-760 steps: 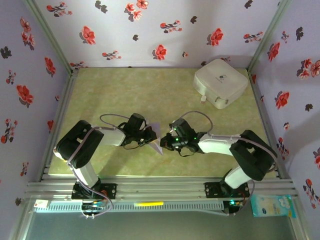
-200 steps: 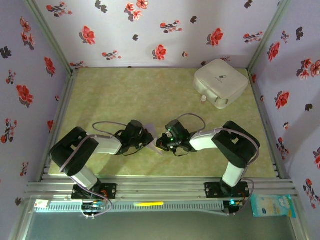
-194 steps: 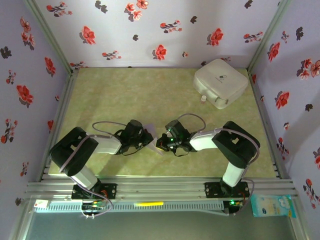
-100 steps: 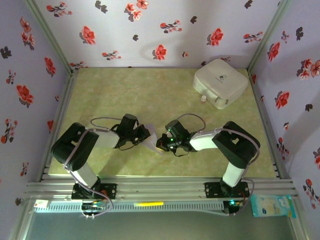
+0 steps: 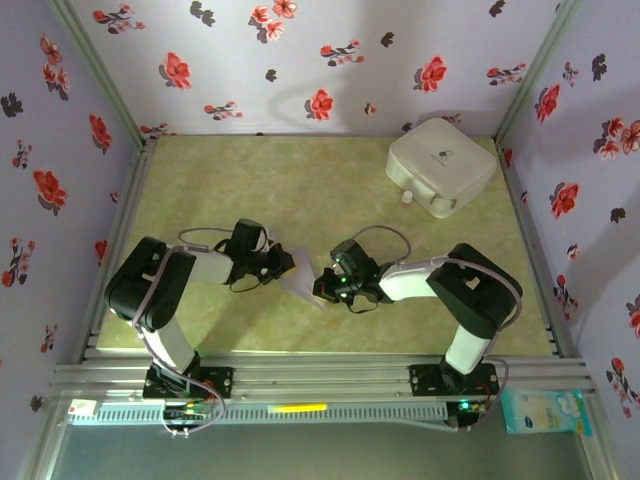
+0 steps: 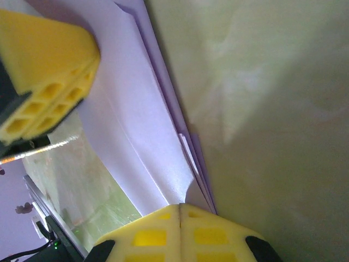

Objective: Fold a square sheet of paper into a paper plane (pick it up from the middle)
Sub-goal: Fourth fold the wing at the center of the table.

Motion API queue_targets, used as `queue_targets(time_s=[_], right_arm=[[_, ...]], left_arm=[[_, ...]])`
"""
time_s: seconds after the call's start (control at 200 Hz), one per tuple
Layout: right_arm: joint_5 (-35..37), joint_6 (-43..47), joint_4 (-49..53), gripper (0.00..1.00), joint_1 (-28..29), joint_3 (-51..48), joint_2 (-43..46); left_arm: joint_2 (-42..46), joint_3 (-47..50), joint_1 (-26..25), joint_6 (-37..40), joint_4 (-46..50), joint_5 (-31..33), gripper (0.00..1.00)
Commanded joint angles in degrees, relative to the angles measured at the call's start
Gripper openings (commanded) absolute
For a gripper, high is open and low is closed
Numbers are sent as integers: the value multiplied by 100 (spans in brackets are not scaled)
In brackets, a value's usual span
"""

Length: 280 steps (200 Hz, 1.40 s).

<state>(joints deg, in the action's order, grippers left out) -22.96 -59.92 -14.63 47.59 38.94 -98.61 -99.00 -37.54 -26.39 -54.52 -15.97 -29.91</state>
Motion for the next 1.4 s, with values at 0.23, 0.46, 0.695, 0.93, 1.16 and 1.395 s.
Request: queue_targets(time_s=[0.23, 0.46, 0.695, 0.93, 1.16, 1.395], right_arm=[[289, 286, 1269, 0, 28, -202, 26], [236, 288, 1250, 0, 28, -170, -10], [231, 306, 1270, 0, 27, -116, -31], [249, 297, 1287, 0, 24, -69, -19], [257, 278, 1312, 0, 33, -78, 10], [224, 279, 1326, 0, 31, 62, 74]], left_arm=[[-246, -409, 788, 882, 1055, 486, 6], [-59, -703, 880, 1105, 1493, 450, 6], [690, -799, 876, 1006, 1767, 462, 8], [1199, -620, 526, 791, 1668, 363, 10], [644, -589, -147, 612, 1153, 176, 10], [166, -597, -218, 946, 1391, 739, 8]])
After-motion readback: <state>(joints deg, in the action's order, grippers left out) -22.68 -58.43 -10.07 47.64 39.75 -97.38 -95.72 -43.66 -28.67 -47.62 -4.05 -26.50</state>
